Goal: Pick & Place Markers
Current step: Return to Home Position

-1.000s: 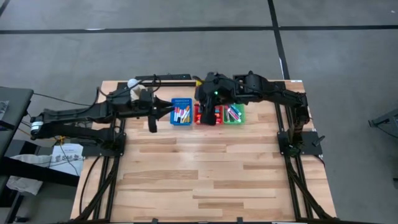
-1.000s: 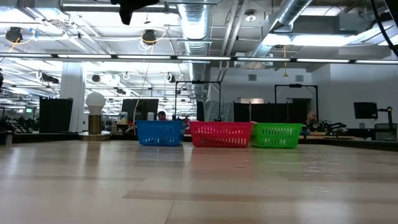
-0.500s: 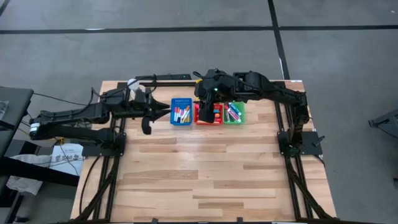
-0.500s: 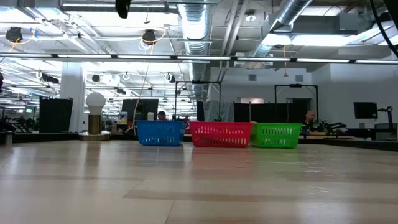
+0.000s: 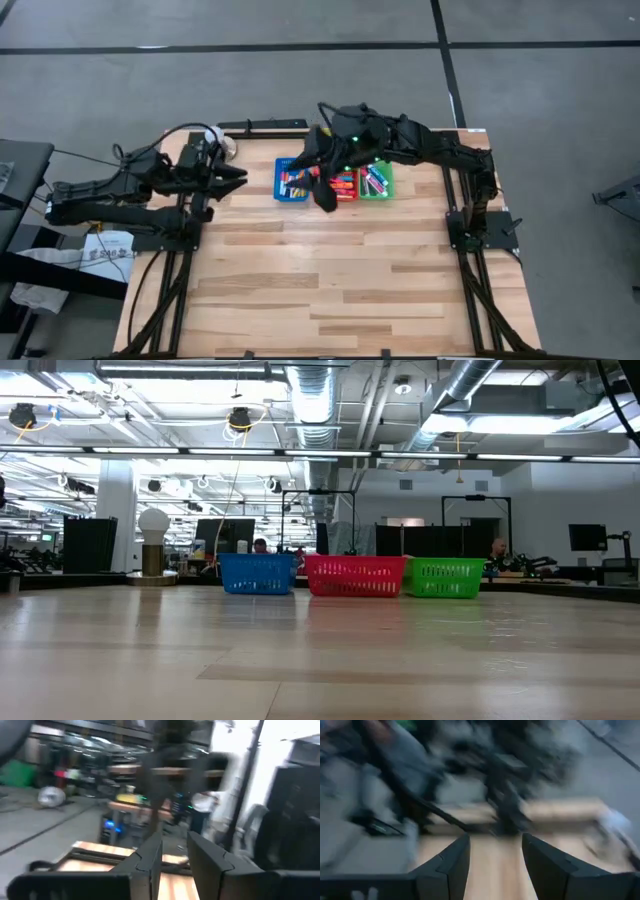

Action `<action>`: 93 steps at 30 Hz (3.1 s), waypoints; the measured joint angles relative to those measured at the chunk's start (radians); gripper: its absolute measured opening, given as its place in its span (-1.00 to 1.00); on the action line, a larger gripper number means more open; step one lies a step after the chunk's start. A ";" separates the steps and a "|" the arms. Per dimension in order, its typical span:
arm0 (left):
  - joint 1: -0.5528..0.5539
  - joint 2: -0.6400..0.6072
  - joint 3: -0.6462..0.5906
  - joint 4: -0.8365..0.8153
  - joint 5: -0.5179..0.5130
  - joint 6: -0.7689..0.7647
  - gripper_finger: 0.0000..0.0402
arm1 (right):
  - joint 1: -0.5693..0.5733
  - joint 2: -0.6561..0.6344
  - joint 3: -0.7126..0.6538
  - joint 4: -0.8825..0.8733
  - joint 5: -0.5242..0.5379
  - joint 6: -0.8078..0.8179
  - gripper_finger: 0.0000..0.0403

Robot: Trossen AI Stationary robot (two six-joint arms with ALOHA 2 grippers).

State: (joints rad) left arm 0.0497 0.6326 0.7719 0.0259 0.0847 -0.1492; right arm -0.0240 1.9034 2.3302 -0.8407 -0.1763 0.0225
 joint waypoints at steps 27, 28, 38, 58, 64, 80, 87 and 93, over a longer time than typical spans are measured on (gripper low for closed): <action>-0.065 -0.108 -0.119 0.025 -0.010 -0.133 -0.55 | 0.109 -0.034 -0.002 0.072 -0.318 0.028 -0.16; -0.065 -0.126 -0.145 0.039 -0.013 -0.138 -0.55 | 0.109 -0.056 -0.001 0.050 -0.315 0.014 -0.16; -0.065 -0.207 -0.497 0.465 -0.076 -0.152 -0.55 | 0.079 -0.276 0.001 -0.209 -0.213 -0.096 -0.16; -0.095 -0.207 -0.767 0.760 -0.096 -0.250 -0.55 | -0.026 -1.180 -1.358 0.602 -0.090 0.127 -0.16; -0.095 -0.207 -0.767 0.760 -0.096 -0.249 -0.55 | -0.037 -1.508 -1.745 0.762 -0.048 0.181 -0.16; -0.095 -0.207 -0.766 0.761 -0.108 -0.257 -0.55 | -0.035 -1.883 -2.162 0.785 0.045 0.242 -0.16; -0.095 -0.205 -0.766 0.761 -0.108 -0.254 -0.55 | -0.035 -1.901 -2.272 0.836 0.043 0.230 -0.16; -0.095 -0.205 -0.766 0.761 -0.108 -0.252 -0.55 | -0.028 -1.894 -2.322 0.945 0.045 0.176 -0.16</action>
State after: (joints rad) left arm -0.0448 0.4274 0.0063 0.7868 -0.0231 -0.4011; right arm -0.0525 0.0096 0.0086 0.1039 -0.1308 0.1988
